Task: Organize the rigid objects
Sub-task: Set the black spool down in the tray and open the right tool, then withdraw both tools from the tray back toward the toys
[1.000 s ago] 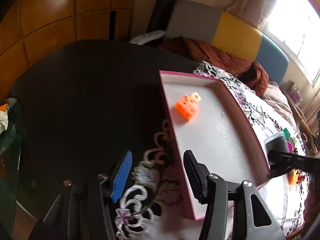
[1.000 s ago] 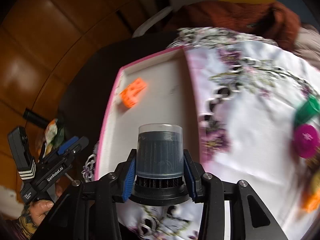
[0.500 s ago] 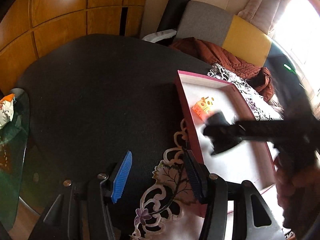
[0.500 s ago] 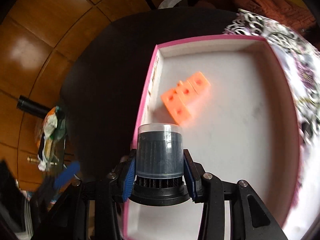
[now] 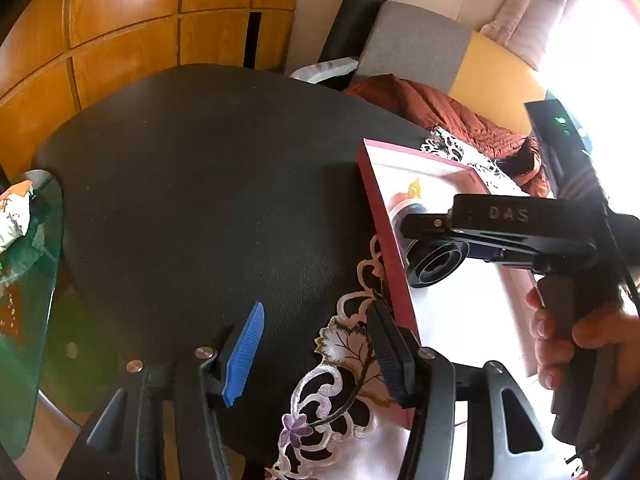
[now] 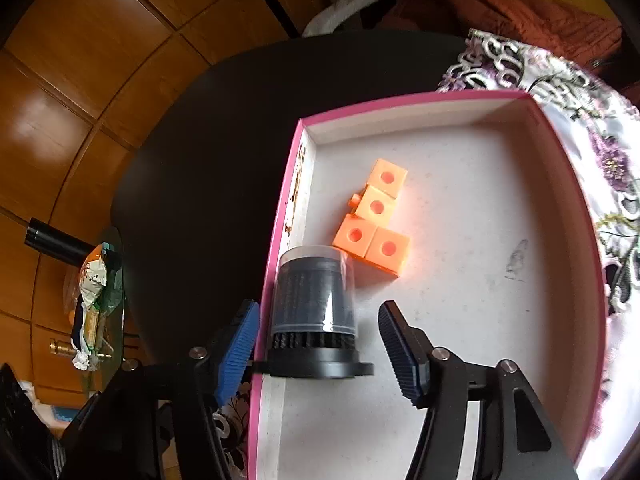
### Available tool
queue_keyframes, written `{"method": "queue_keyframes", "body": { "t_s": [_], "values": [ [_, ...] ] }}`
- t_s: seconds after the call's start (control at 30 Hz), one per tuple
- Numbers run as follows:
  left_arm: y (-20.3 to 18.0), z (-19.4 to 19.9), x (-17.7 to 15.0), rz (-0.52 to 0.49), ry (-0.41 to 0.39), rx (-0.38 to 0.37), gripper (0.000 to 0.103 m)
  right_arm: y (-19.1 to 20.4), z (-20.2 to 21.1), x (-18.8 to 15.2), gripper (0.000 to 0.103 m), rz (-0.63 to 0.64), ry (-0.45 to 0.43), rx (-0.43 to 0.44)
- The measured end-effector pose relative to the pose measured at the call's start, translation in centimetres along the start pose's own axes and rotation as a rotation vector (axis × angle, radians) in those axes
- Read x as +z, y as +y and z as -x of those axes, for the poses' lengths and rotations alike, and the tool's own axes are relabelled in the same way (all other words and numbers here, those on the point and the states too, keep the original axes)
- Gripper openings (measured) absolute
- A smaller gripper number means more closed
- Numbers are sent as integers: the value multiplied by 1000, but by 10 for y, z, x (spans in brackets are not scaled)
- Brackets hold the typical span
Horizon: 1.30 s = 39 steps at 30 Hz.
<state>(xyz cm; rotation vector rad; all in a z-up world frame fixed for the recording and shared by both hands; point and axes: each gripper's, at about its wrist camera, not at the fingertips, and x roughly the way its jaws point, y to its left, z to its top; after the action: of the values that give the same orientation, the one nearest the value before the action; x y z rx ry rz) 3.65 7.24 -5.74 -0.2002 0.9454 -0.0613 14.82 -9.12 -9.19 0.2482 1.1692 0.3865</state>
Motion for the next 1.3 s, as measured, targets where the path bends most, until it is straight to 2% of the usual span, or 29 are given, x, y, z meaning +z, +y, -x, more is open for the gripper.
{"method": "queue_keyframes", "body": {
  "t_s": [0.33, 0.7, 0.97, 1.3],
  "values": [
    [-4, 12, -1, -16, -27, 13, 54, 1, 42, -23, 76, 49, -129, -85],
    [-23, 29, -1, -79, -59, 11, 54, -6, 80, -45, 80, 86, -250, -183],
    [-45, 37, -4, -155, -81, -1, 54, -19, 109, -61, 85, 112, -333, -286],
    [-78, 38, -10, -251, -70, -26, 54, -56, 147, -80, 89, 59, -395, -363]
  ]
}}
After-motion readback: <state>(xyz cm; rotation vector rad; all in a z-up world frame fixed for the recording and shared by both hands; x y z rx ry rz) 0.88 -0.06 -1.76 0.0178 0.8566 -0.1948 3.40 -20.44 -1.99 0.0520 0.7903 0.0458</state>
